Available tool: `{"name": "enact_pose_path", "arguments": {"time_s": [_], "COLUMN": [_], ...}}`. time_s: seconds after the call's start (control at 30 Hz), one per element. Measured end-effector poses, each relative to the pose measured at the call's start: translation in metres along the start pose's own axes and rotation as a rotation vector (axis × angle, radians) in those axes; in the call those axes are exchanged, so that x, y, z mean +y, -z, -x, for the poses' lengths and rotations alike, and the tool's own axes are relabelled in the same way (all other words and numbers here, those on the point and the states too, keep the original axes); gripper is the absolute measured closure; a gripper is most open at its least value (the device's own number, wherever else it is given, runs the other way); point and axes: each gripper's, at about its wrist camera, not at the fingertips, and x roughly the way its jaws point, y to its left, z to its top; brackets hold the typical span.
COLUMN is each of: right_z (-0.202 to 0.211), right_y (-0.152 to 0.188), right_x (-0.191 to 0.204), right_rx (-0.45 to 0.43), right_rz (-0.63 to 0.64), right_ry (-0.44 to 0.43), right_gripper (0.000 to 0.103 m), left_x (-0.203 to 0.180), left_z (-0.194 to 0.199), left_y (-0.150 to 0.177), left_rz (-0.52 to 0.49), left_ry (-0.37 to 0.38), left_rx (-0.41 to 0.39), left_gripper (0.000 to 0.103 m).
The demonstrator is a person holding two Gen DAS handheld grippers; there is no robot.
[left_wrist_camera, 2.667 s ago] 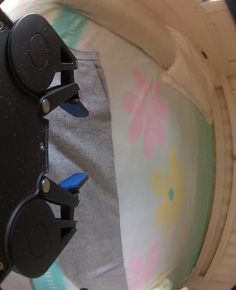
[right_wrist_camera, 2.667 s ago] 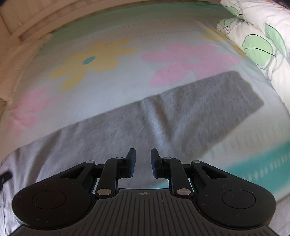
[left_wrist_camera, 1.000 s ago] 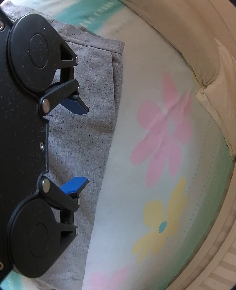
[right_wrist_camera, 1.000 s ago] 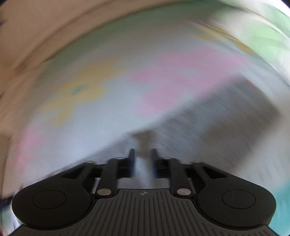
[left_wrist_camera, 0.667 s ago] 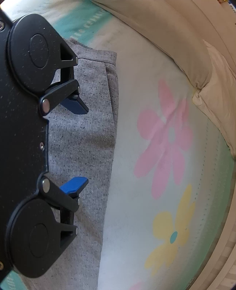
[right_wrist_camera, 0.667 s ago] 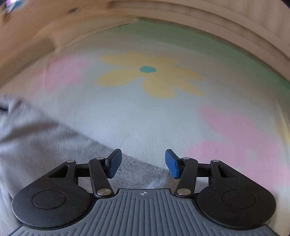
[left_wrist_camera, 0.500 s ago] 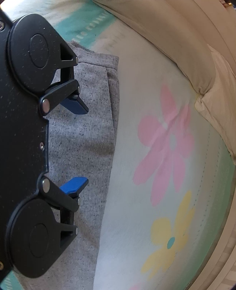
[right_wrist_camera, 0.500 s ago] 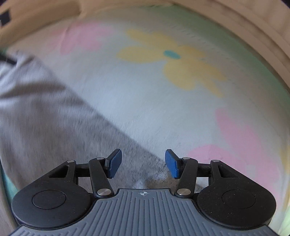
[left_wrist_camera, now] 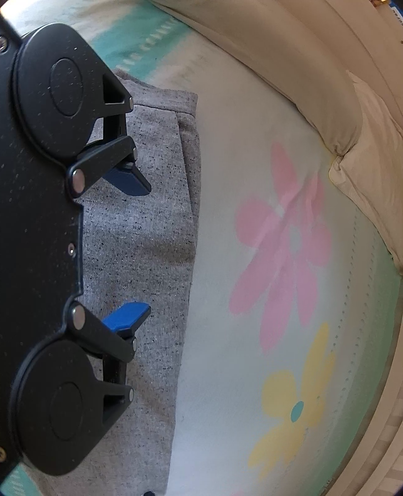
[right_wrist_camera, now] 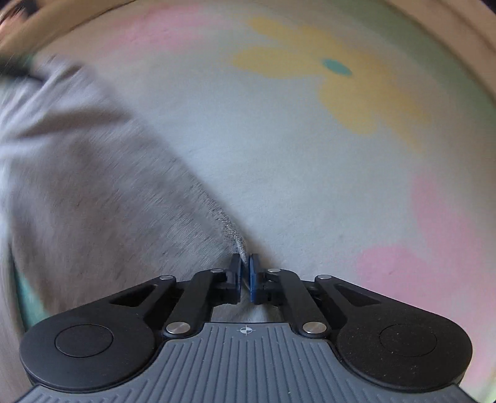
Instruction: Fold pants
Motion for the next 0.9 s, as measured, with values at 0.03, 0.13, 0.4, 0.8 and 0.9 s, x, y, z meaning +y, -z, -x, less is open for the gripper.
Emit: {"name": "enact_pose_path", "arguments": {"time_s": [0.03, 0.13, 0.4, 0.8, 0.9], "right_z": [0.009, 0.035, 0.058, 0.039, 0.045], "right_y": [0.007, 0.031, 0.099, 0.118, 0.119], "right_x": [0.012, 0.047, 0.127, 0.135, 0.131], "right_rx": [-0.011, -0.053, -0.08, -0.14, -0.167], "right_rz": [0.035, 0.127, 0.259, 0.172, 0.129], "right_ry": [0.016, 0.058, 0.087, 0.125, 0.151], "right_gripper": [0.099, 0.099, 0.1, 0.099, 0.1], "left_x": [0.001, 0.002, 0.002, -0.003, 0.004], "left_z": [0.001, 0.003, 0.001, -0.053, -0.056], "left_y": [0.0, -0.002, -0.008, -0.015, -0.011], "left_rz": [0.004, 0.015, 0.077, 0.145, 0.19], "left_ry": [0.006, 0.011, 0.058, 0.033, 0.032], "left_rx": [-0.003, -0.019, -0.003, 0.164, 0.154], "left_gripper": [0.026, 0.026, 0.025, 0.027, 0.053]}}
